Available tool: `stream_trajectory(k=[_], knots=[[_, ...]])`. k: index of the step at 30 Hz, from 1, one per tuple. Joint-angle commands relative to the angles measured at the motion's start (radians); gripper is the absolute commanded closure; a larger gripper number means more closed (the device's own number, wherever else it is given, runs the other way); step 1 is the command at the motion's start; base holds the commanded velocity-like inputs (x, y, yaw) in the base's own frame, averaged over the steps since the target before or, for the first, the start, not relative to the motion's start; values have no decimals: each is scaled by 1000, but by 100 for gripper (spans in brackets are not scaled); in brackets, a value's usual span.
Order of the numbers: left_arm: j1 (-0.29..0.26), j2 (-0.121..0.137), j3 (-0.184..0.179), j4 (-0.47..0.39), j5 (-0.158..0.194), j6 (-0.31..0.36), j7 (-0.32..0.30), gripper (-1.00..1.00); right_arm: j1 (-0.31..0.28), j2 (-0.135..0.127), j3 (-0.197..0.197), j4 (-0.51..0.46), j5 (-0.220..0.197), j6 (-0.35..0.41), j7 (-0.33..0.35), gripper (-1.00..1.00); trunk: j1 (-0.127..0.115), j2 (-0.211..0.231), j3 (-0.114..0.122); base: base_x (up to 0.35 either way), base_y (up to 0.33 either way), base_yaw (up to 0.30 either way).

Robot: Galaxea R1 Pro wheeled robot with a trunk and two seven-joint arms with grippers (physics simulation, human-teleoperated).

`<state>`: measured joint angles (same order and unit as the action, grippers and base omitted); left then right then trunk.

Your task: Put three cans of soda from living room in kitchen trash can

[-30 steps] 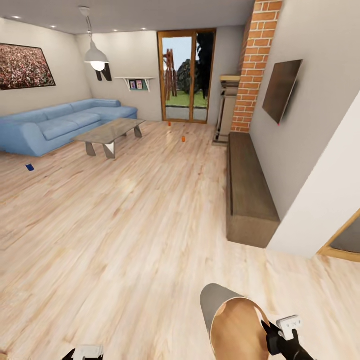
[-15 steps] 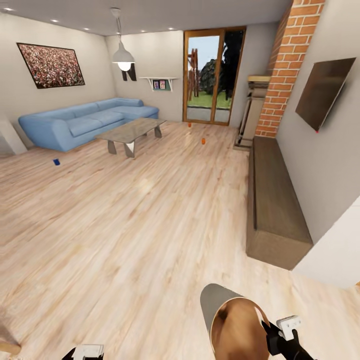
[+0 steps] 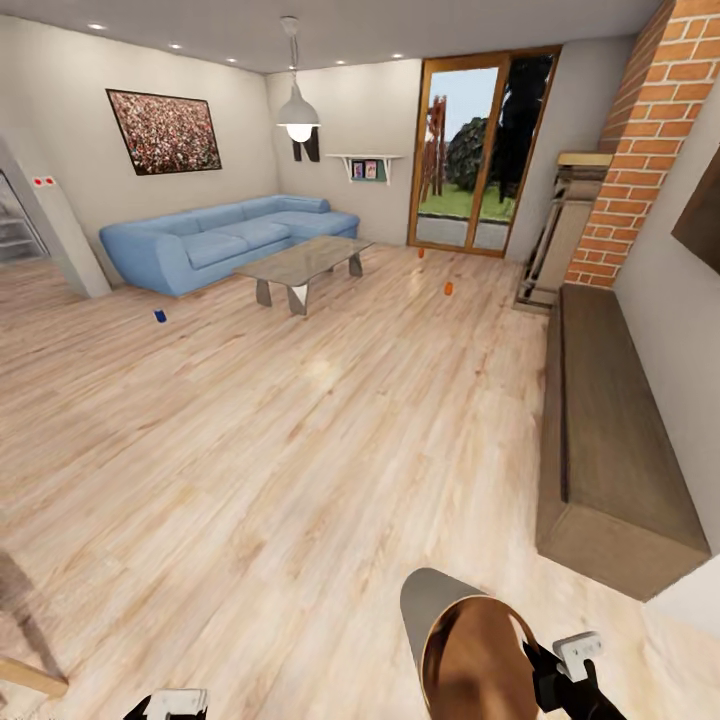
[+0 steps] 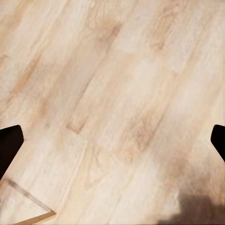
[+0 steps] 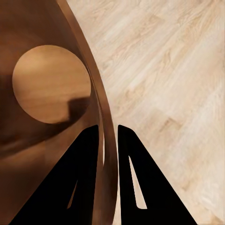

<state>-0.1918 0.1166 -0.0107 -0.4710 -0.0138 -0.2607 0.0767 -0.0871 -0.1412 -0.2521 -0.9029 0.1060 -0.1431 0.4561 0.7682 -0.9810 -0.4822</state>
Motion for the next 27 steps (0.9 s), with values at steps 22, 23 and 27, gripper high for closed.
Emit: stream_trajectory(k=[22,23,27], knots=[[0,0,0,2,-1,-4,0,-100,0,0,1,1,-8,0,6,100,0,0,0,278,0,88],[0,0,0,2,-1,-5,-1,-100,0,0,1,1,-8,0,6,100,0,0,0,280,0,1],[0,0,2,-10,3,-41,-2,-100,0,0,1,1,-8,0,6,100,0,0,0,280,0,0]])
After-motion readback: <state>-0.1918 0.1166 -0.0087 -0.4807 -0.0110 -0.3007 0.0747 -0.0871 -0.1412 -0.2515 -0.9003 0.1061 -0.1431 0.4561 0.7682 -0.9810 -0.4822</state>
